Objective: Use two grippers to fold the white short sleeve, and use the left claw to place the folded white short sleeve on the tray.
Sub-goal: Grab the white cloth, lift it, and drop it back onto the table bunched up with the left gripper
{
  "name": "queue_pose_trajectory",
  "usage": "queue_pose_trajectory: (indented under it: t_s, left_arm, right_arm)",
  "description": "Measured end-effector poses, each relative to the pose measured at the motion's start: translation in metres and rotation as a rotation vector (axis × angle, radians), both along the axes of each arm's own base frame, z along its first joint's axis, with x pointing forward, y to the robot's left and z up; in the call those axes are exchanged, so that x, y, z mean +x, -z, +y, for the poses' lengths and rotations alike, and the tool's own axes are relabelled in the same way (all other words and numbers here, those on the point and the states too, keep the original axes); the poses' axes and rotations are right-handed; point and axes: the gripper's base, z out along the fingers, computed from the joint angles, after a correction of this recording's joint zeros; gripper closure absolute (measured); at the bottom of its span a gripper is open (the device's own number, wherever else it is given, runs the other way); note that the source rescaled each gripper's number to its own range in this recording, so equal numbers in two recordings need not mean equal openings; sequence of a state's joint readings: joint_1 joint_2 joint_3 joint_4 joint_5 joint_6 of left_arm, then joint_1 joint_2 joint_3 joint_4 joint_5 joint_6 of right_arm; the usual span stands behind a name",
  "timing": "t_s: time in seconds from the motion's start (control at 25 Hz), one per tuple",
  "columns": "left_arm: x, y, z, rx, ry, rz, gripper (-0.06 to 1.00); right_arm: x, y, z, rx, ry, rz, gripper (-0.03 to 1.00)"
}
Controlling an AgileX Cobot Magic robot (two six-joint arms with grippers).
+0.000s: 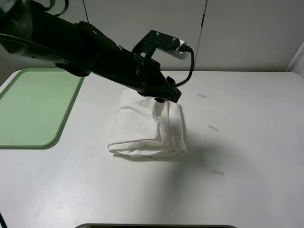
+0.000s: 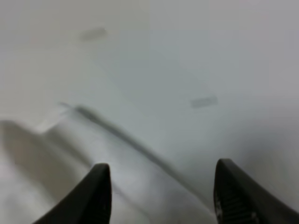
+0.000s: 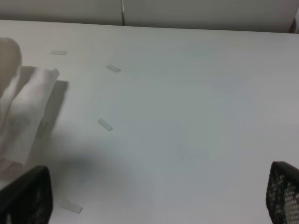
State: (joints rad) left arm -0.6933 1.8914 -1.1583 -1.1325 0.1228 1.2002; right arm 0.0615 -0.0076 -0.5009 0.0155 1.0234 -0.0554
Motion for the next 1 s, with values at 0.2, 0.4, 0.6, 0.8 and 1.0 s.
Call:
queue_pose_trajectory:
  t_s: [0.2,0.4,0.6,0.8,1.0]
  left_arm:
    - [0.003,0.007,0.034,0.003,-0.129,0.085,0.46]
    - [0.0,0.026,0.054,0.043,-0.198,0.137,0.46]
    - [0.005,0.051,0.049,0.037,-0.243,0.225,0.46]
    - [0.013,0.064,0.04,0.017,-0.259,0.274,0.46]
    - [0.021,0.069,0.019,-0.024,-0.246,0.295,0.46]
  right_arm:
    - [0.0,0.0,0.0,0.0,0.0,0.0,-0.03]
    - [0.0,0.0,0.0,0.0,0.0,0.0,-0.03]
    - [0.0,0.0,0.0,0.0,0.0,0.0,-0.03]
    - [0.0,0.0,0.0,0.0,0.0,0.0,-0.03]
    - [0.0,0.0,0.0,0.0,0.0,0.0,-0.03]
